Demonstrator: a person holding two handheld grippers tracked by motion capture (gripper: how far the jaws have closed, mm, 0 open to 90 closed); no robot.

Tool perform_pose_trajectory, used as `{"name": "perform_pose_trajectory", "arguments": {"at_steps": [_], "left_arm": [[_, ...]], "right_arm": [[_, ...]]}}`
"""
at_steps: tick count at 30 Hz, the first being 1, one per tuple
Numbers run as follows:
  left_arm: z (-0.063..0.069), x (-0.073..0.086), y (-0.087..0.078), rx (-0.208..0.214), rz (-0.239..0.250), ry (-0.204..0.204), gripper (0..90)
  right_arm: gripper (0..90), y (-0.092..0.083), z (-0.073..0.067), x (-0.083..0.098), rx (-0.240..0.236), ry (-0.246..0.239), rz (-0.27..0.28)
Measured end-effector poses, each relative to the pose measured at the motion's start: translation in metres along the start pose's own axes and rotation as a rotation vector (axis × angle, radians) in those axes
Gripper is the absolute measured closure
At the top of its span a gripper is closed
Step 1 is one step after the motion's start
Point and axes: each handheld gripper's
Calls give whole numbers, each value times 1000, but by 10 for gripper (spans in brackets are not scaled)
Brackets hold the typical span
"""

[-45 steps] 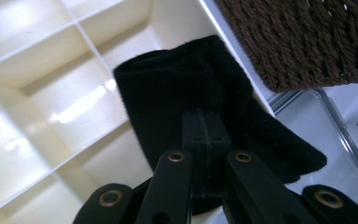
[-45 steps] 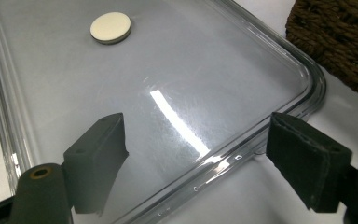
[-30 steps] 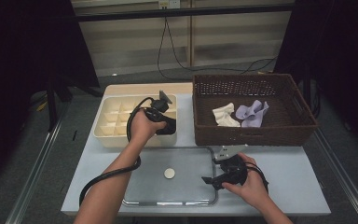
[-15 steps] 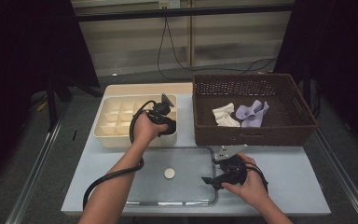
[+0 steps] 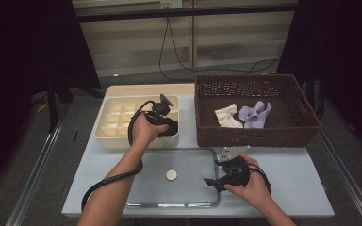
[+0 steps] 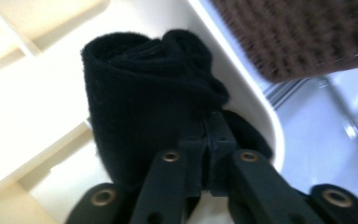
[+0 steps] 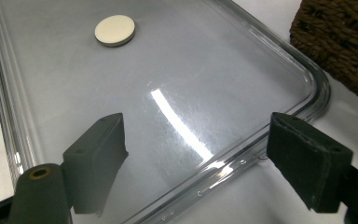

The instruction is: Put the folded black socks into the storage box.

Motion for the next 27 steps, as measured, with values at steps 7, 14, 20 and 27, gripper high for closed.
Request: {"name": "perform_pose_trajectory", "arguments": {"at_steps": [7,14,20,27], "left_arm": [[1,-3,-34,-8,80,24,672],[1,4,-52,8,111,60,574],[2,10,-52,14,117,71,488],[4,12,-51,19,139,78,376]], "right_arm": [[191,-1,-1,-1,6,-3,2],[190,0,-2,-1,4,-2,1],[189,1,-2,0,2,4,-1],[189,0,-1,0,0,7,0]]}}
Point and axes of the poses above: each handheld gripper's, and its own axes: y roughly forward along the jaws, x roughly out of its underside, z roughly to its right, and after that the axes turned 14 degrees about z, right-handed
